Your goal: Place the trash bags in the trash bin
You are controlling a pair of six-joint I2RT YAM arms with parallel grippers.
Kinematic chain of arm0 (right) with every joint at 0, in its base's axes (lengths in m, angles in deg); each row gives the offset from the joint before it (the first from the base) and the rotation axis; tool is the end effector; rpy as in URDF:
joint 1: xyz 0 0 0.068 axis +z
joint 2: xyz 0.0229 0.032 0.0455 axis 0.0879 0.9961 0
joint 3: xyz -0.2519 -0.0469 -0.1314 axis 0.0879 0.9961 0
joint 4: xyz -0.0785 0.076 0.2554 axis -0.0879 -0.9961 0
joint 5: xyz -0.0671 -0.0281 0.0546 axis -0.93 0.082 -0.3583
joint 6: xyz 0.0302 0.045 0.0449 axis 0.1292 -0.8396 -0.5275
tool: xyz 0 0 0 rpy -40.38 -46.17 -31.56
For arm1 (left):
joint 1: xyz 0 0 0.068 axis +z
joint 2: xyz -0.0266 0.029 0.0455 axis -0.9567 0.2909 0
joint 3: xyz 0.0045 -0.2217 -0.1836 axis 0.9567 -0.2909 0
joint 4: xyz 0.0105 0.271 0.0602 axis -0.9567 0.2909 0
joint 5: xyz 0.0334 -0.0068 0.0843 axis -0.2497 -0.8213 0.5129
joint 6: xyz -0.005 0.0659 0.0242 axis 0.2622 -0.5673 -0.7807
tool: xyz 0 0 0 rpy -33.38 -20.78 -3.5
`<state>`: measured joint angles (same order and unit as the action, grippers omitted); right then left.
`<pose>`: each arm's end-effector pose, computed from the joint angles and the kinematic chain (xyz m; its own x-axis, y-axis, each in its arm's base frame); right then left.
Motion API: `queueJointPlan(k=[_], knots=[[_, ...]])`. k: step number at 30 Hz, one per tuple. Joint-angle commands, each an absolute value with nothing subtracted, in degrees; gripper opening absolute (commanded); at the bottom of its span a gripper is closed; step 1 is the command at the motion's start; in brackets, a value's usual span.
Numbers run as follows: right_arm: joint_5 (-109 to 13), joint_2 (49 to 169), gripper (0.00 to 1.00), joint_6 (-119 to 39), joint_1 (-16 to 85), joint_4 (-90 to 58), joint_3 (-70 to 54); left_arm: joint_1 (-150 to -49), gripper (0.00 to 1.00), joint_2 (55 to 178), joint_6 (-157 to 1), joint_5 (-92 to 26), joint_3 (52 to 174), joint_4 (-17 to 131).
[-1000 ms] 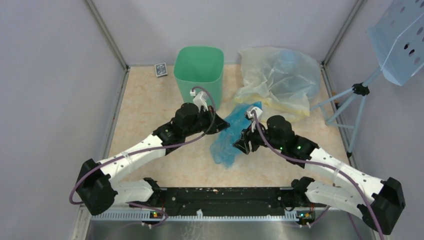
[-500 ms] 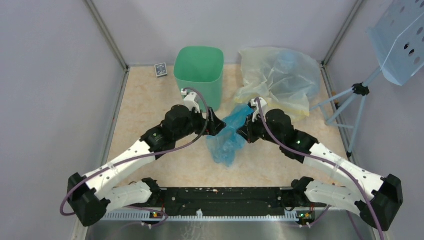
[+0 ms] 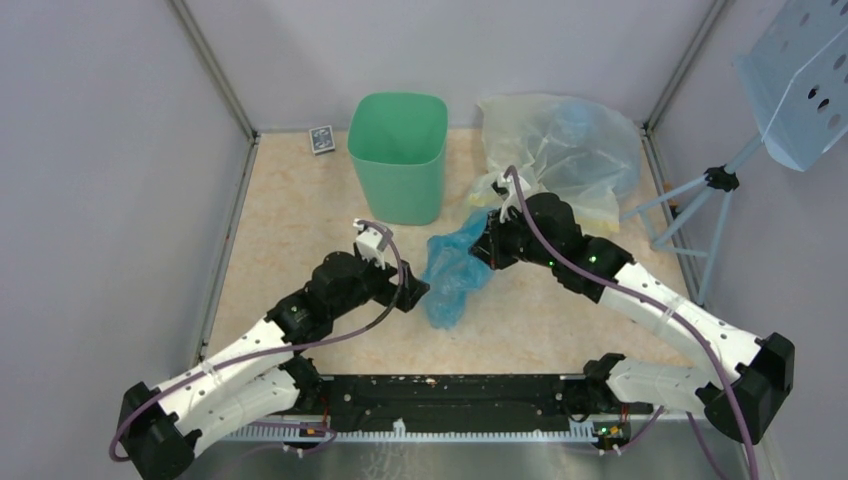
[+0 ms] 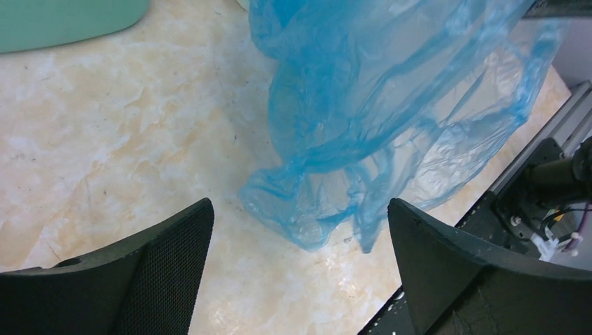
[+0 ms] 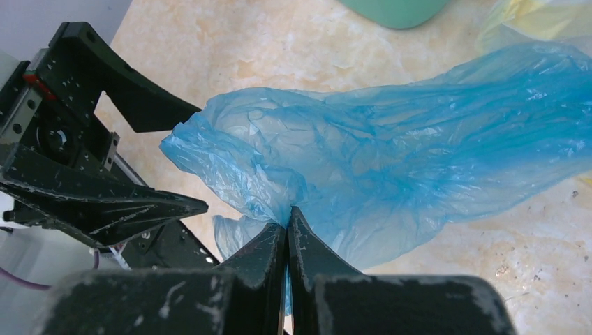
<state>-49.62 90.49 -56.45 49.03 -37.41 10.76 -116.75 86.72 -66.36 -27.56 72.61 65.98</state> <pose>0.1931 0.1946 0.3339 -0.6060 -0.0387 -0.7945 -0.5634 0.7260 0.3944 0.1546 -0.1517 0.2609 -0.5252 -0.0469 -0.8497 0.5624 0.7302 -0.3880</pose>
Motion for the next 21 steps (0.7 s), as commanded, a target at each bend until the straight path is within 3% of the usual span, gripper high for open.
queueJointPlan(k=[1, 8, 12, 15, 17, 19, 20, 21], knots=[[-47.0, 90.9, 0.00, -57.8, 48.1, -38.3, 7.5, -116.7, 0.99, 84.7, -70.2, -29.2, 68.8, 54.5], [-46.4, 91.3, 0.00, -57.3, 48.0, -39.5, 7.3, -116.7, 0.93, 94.0, -70.8, -27.1, 70.6, 49.1], [-46.4, 91.4, 0.00, -56.9, 48.0, -40.7, 7.3, -116.7, 0.81, 100.8, -71.5, -26.6, 73.3, 46.5], [-48.4, 90.7, 0.00, -56.4, 48.0, -42.2, 7.3, -116.7, 0.61, 104.5, -72.1, -25.5, 75.9, 46.1], [-52.2, 90.2, 0.00, -55.6, 48.0, -44.4, 7.0, -116.7, 0.34, 105.6, -72.3, -22.1, 77.4, 47.3], [-58.8, 90.0, 0.11, -55.0, 48.0, -47.5, 6.5, -116.7, 0.09, 105.8, -70.7, -17.3, 79.6, 51.1], [-63.1, 90.0, 0.18, -55.0, 48.0, -49.1, 6.3, -116.7, 0.01, 105.8, -70.1, -14.9, 80.6, 53.4], [-67.5, 89.9, 0.26, -55.0, 48.0, -50.4, 6.2, -116.7, 0.00, 105.7, -69.4, -12.6, 81.7, 55.9]])
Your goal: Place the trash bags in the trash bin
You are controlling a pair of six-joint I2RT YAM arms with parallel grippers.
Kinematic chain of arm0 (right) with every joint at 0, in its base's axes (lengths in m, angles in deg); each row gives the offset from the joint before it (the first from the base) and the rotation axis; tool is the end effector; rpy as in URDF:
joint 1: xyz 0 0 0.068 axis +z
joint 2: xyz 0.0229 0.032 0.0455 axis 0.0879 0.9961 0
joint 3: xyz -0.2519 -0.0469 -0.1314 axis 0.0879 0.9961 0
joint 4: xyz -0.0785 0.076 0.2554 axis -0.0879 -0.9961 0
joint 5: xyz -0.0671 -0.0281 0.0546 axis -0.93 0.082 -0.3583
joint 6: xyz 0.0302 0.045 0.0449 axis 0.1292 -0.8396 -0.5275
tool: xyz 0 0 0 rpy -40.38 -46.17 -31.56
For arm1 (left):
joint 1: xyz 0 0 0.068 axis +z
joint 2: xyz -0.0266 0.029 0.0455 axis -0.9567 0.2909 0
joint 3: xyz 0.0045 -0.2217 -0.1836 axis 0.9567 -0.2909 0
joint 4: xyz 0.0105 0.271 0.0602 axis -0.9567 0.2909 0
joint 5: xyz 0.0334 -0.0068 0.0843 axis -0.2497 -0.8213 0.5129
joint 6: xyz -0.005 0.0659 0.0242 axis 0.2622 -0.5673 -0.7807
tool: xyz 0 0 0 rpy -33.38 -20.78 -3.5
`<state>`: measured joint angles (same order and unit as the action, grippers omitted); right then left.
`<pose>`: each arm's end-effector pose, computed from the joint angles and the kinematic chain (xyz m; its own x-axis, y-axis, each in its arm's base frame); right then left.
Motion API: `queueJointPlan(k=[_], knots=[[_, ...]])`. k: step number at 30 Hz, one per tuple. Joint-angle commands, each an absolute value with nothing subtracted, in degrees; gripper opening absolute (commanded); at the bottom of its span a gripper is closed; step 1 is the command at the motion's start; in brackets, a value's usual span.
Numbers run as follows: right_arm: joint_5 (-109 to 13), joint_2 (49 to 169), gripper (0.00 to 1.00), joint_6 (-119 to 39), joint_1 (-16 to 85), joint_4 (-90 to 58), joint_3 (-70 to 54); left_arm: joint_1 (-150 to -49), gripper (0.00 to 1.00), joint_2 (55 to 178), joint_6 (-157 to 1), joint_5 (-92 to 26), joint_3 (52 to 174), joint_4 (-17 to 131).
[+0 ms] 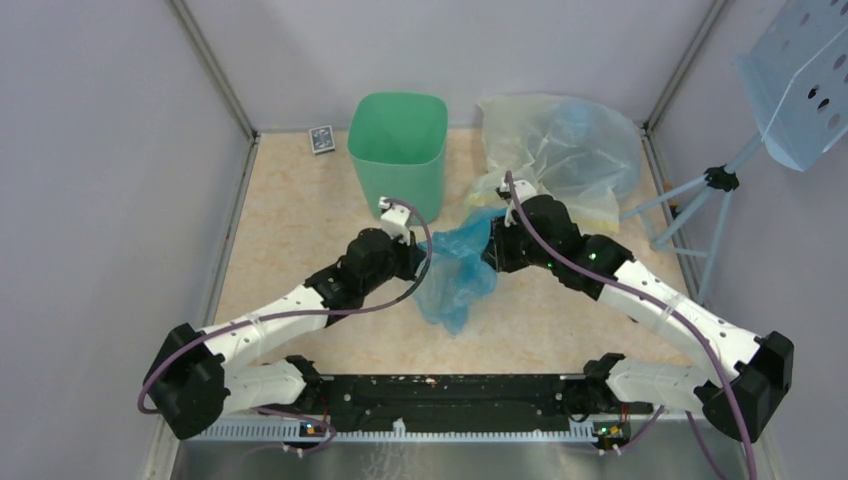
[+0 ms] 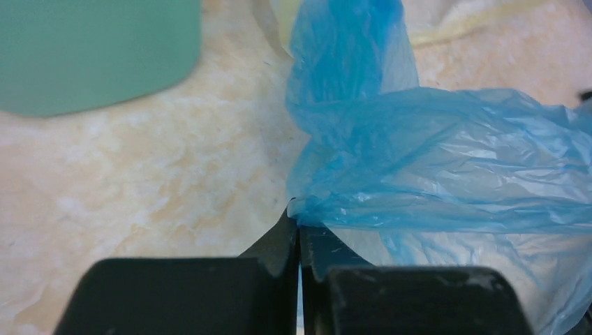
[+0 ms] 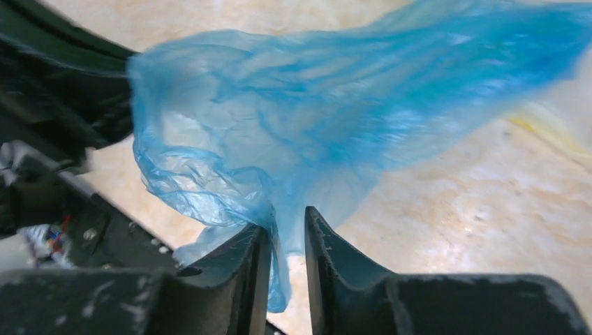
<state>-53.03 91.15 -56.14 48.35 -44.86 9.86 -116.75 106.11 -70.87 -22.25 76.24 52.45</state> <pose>0.1936 0.1859 0.3223 -0.6609 -0.0873 -0.7454 -0.4931 0.7992 0.3437 0.2045 -0.1920 0.2368 -0.4841 0.0148 -0.8749 0.5350 0.7962 -0.2825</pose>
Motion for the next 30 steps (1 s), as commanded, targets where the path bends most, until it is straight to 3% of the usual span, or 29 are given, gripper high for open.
queueJointPlan(k=[1, 5, 7, 13, 20, 30], knots=[[-72.1, 89.7, 0.31, -55.5, 48.0, -51.8, 6.3, -116.6, 0.00, 105.6, -68.9, -10.4, 82.9, 58.3], [-89.1, 86.5, 0.61, -57.8, 48.0, -51.6, 9.8, -116.2, 0.00, 104.5, -67.4, -5.6, 86.3, 67.5], [-95.5, 84.3, 0.70, -59.3, 48.0, -50.5, 12.2, -115.4, 0.00, 103.6, -67.0, -5.6, 87.0, 70.0], [-94.6, 81.0, 0.73, -58.7, 47.9, -46.2, 15.2, -110.6, 0.00, 102.3, -64.9, -13.5, 88.1, 73.3], [-63.2, 78.5, 0.74, -51.2, 48.0, -37.2, 19.2, -105.1, 0.00, 103.6, -61.9, -27.9, 89.7, 72.3], [-52.3, 79.1, 0.81, -55.0, 50.9, -28.5, 29.7, -99.9, 0.00, 105.4, -57.5, -37.5, 87.0, 68.8]])
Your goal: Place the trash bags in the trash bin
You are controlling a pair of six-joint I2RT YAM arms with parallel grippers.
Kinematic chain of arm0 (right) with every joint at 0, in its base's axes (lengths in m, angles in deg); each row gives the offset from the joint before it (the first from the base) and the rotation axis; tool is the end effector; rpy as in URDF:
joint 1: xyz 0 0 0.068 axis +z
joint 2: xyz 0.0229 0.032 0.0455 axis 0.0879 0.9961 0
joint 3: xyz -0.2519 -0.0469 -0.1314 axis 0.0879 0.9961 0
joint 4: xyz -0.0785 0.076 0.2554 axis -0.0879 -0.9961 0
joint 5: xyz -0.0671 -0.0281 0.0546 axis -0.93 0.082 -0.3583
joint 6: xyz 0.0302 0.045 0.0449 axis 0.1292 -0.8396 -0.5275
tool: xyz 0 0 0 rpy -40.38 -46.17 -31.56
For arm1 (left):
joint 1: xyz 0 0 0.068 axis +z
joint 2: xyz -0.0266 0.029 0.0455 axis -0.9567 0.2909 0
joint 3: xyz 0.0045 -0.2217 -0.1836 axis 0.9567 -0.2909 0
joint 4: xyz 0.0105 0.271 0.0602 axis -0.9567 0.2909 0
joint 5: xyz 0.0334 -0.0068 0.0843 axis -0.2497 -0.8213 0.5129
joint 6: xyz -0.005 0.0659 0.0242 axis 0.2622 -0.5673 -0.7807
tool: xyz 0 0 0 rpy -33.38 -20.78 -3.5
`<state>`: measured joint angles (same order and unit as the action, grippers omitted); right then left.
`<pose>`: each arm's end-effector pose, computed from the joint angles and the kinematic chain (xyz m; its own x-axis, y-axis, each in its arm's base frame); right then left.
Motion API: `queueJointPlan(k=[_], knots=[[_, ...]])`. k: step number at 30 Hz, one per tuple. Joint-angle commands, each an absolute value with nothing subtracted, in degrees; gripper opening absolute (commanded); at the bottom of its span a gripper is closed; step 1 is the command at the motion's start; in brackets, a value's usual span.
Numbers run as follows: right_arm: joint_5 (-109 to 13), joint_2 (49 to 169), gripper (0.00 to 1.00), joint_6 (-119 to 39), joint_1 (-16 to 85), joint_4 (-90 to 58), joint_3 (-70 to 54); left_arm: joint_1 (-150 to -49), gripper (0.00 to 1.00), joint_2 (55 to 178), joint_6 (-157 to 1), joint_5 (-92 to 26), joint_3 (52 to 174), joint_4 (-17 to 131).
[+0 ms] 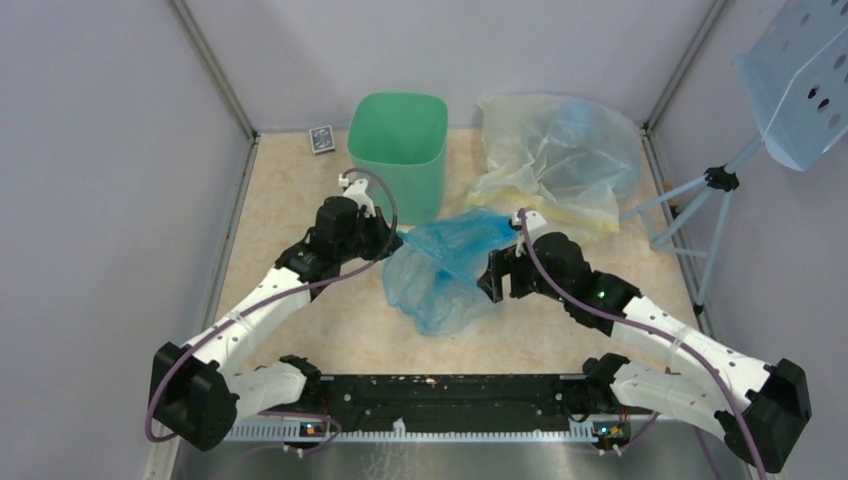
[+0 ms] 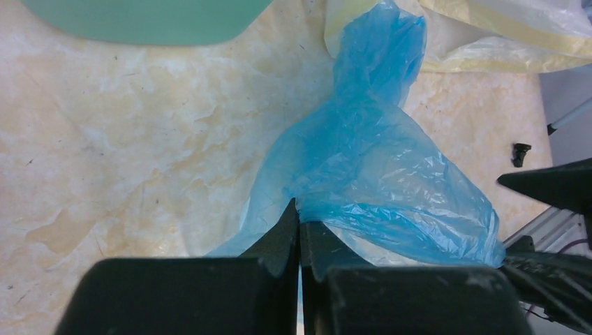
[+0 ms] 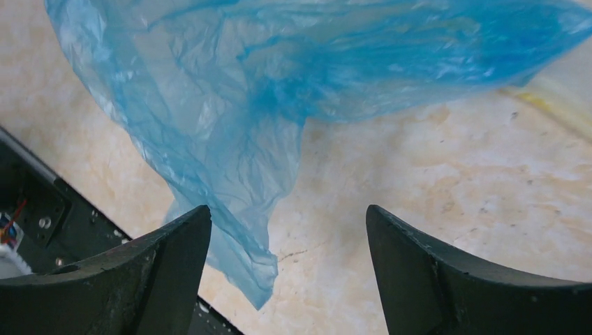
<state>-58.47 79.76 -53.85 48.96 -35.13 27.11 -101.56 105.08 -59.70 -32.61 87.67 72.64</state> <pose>0.1668 0.1564 0.2724 -0.5808 -0.0697 -0.8110 -0.4881 0.8272 0.2785 0.2408 -0.1398 0.2765 -0.6801 -0.1953 -0.7066 0.2737 0.8265 -0.4919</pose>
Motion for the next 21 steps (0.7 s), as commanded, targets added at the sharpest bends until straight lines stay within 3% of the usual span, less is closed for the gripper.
queueJointPlan(k=[1, 15, 21], knots=[[-52.0, 78.8, 0.82, -55.2, 51.1, -27.5, 30.5, -99.6, 0.00, 105.6, -57.4, -37.5, 86.9, 68.6], [-52.6, 72.4, 0.85, -57.0, 55.5, -22.0, 37.4, -98.0, 0.00, 109.0, -55.8, -37.9, 86.2, 66.5], [-66.1, 79.8, 0.86, -56.9, 65.7, -19.2, 36.4, -97.7, 0.00, 108.4, -55.2, -39.2, 86.6, 66.7]])
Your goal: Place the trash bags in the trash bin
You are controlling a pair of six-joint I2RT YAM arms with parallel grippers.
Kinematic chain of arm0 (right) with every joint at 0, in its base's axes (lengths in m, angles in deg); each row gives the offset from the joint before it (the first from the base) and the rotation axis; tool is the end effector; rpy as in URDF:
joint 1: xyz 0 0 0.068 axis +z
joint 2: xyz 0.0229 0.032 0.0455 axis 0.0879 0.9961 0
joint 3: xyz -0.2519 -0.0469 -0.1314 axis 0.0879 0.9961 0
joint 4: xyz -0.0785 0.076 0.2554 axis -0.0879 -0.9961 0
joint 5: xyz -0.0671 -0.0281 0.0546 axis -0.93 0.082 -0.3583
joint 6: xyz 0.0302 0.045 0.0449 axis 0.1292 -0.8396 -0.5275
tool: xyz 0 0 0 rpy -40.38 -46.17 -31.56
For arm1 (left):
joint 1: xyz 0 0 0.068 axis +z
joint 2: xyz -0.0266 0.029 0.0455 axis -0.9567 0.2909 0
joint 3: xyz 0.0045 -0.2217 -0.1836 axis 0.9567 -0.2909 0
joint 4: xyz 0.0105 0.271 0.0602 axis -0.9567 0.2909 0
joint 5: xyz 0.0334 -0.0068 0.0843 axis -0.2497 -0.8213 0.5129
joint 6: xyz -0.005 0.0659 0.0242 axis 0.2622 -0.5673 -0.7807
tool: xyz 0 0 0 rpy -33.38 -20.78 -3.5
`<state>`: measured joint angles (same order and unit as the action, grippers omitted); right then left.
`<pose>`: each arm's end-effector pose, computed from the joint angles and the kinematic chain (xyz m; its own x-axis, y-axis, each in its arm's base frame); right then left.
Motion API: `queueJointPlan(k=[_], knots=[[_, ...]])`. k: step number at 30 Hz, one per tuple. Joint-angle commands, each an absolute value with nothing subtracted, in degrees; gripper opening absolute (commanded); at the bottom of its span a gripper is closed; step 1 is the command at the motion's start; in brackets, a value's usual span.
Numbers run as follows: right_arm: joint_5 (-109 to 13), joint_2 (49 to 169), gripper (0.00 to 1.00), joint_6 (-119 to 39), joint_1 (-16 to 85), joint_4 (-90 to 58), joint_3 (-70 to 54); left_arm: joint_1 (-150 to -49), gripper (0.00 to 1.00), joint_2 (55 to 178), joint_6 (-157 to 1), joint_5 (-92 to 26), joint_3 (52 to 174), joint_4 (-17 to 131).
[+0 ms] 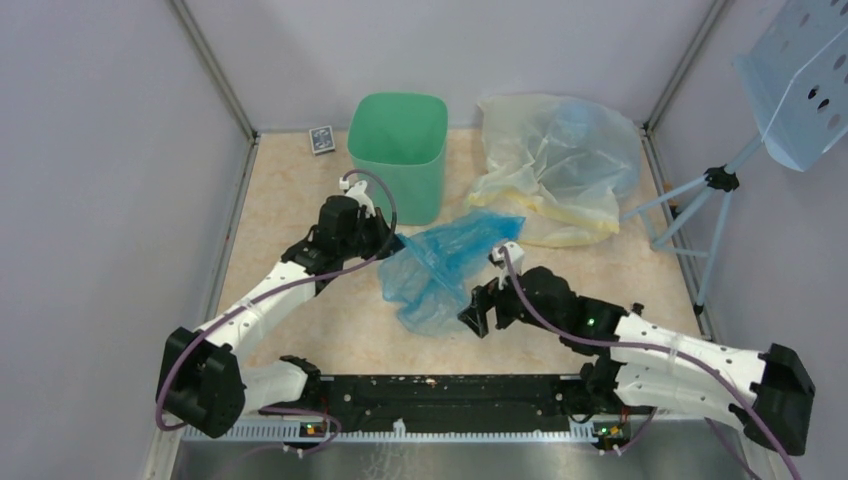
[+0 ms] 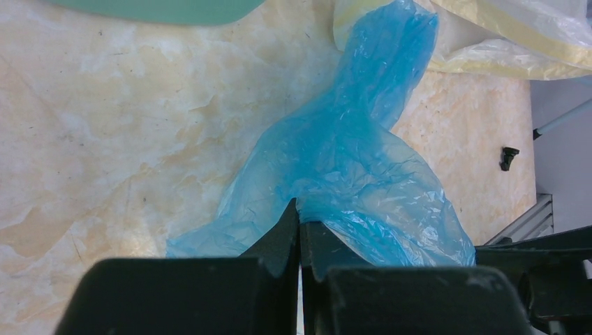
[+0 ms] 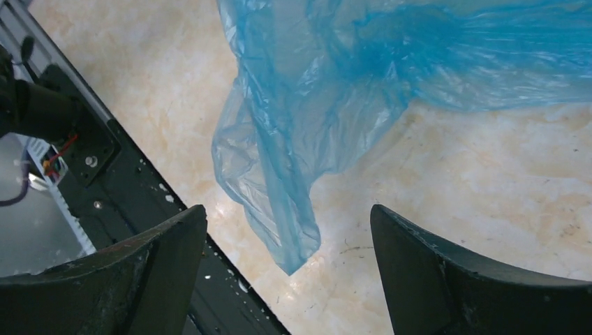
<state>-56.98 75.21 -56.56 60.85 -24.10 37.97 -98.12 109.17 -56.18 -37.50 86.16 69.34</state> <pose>0.1227 0.1780 0.2378 -0.5518 -0.1061 -0.8272 -0.6490 0.6775 0.3461 0.2570 -0.1343 0.2545 -0.7354 -0.2515 -0.6292 0.2104 0.7979 -0.5648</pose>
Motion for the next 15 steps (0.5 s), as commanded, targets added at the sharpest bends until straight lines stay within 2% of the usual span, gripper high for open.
queueJointPlan(k=[1, 3, 6, 7, 11, 12, 15], knots=[[-68.3, 81.9, 0.86, -56.8, 66.4, -19.6, 35.4, -97.7, 0.00, 108.2, -55.1, -39.6, 86.7, 66.8], [-73.8, 86.9, 0.86, -57.9, 66.7, -22.0, 33.2, -97.3, 0.00, 107.8, -54.8, -40.7, 87.4, 67.3], [-81.8, 92.3, 0.77, -62.1, 66.7, -22.8, 32.1, -96.1, 0.00, 106.2, -54.0, -42.4, 88.5, 68.6], [-83.3, 93.2, 0.71, -63.6, 66.7, -22.1, 32.3, -95.5, 0.00, 105.5, -53.9, -42.9, 89.1, 69.0], [-89.8, 92.8, 0.32, -68.8, 65.9, -23.7, 32.7, -92.2, 0.00, 102.6, -54.6, -44.2, 91.4, 72.2], [-90.9, 92.2, 0.28, -69.3, 64.9, -25.3, 32.3, -91.3, 0.00, 102.0, -55.3, -44.1, 92.1, 73.4], [-91.8, 88.9, 0.26, -69.4, 59.4, -30.2, 32.1, -88.8, 0.00, 100.2, -57.7, -41.9, 93.9, 77.1]])
